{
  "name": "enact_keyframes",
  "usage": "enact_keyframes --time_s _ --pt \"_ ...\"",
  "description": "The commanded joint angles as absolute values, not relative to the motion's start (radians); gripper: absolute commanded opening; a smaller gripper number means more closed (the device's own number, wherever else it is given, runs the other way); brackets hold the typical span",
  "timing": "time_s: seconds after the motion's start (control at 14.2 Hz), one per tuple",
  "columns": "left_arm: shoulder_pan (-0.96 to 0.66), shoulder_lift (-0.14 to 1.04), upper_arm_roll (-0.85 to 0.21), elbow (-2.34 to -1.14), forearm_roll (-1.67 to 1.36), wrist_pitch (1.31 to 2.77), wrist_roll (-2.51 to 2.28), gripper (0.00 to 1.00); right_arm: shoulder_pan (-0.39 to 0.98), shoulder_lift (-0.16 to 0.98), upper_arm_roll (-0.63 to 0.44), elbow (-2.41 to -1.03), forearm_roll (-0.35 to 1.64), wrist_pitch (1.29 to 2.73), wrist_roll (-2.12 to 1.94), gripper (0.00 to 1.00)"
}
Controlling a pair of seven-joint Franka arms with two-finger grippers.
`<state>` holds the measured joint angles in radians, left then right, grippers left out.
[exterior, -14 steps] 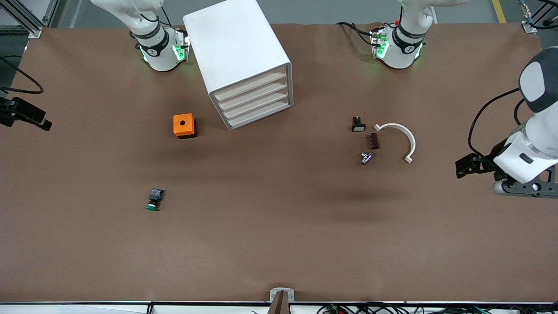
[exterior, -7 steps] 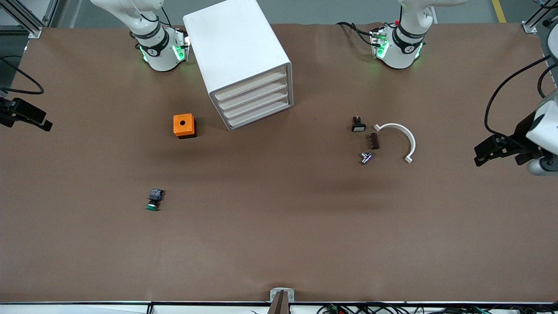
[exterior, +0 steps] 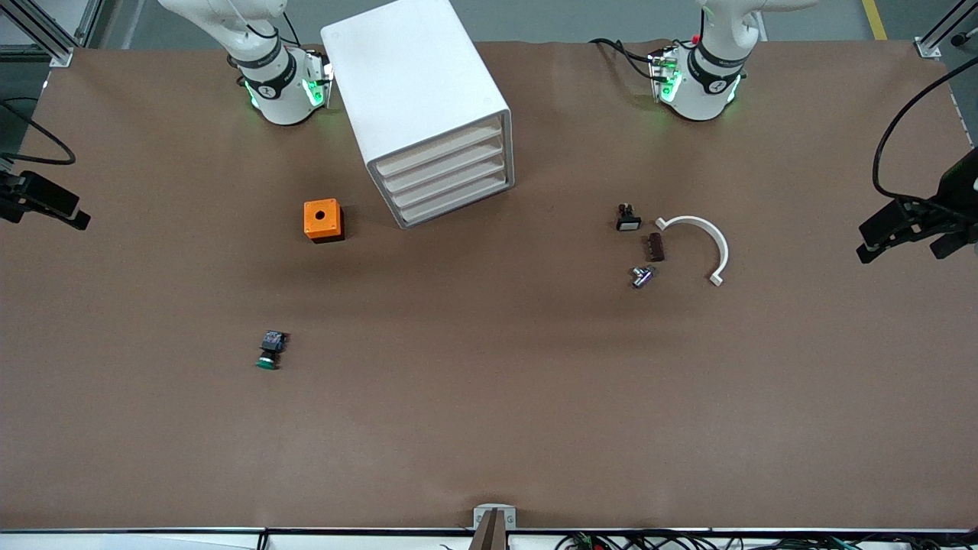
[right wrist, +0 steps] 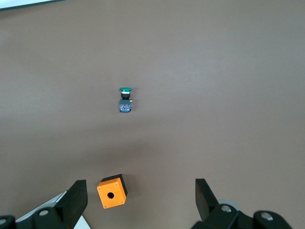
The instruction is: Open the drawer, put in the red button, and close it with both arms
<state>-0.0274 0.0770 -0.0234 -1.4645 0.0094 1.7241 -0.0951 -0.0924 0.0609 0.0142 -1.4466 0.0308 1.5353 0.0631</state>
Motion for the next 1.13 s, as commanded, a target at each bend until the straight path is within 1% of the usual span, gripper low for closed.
enact_keyframes --time_s 0.0,0.35,0.57,1.06 --pt "-0.026 0.011 -0.023 -1.522 -0.005 1.715 -0.083 1.00 -0.101 0.069 0.023 -1.422 0.014 1.529 0.067 1.00" --pt "-0.026 0.005 -0.023 -1.525 -0.009 1.704 -0.015 1.00 -0.100 0.067 0.023 -1.420 0.015 1.528 0.067 1.00" --pt "-0.023 0.005 -0.032 -1.520 -0.023 1.664 0.012 1.00 -0.101 0.067 0.023 -1.419 0.017 1.528 0.068 1.00" --pt "-0.023 0.006 -0.031 -1.520 -0.017 1.666 0.037 1.00 -0.101 0.069 0.023 -1.411 0.020 1.529 0.069 1.00"
